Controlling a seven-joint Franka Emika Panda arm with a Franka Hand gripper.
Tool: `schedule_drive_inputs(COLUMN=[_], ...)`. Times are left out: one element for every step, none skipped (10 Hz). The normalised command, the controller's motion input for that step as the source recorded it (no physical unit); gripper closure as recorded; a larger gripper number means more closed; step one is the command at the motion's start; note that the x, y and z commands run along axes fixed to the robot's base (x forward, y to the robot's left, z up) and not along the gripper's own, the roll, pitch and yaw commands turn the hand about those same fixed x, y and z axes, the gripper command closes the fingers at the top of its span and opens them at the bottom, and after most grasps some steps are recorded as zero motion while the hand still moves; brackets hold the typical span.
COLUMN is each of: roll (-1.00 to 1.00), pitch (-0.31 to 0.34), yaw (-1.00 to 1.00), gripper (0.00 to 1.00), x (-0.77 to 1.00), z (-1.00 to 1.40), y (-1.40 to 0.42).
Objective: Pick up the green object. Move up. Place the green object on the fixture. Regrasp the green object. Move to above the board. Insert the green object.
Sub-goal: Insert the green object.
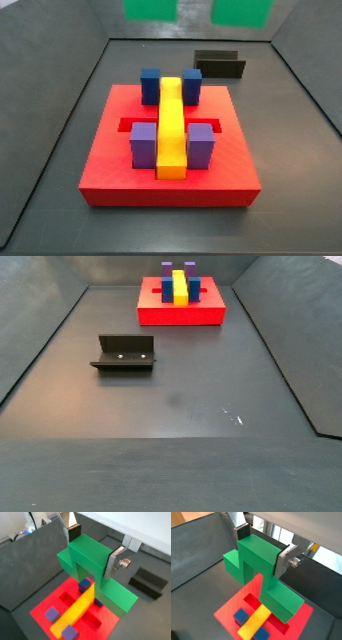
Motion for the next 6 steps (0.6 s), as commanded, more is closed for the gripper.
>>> schedule_drive_inputs(roll=[0.00, -0.07, -0.28, -0.03, 0.00, 0.00], pitch=[0.000, -0.074, -0.094, -0.041, -0.076, -0.171], yaw=[0.40, 0.40, 0.18, 0.00, 0.00, -0.05], gripper=[1.00, 1.00, 1.00, 1.00, 1.00, 1.00], x=[0.04, -0.07, -0.11, -0.06, -0.15, -0.09], z=[-0.47, -0.41, -0.25, -0.13, -0.20, -0.44], y=[-0.42, -0.11, 0.11, 0.12, 0.07, 0.05])
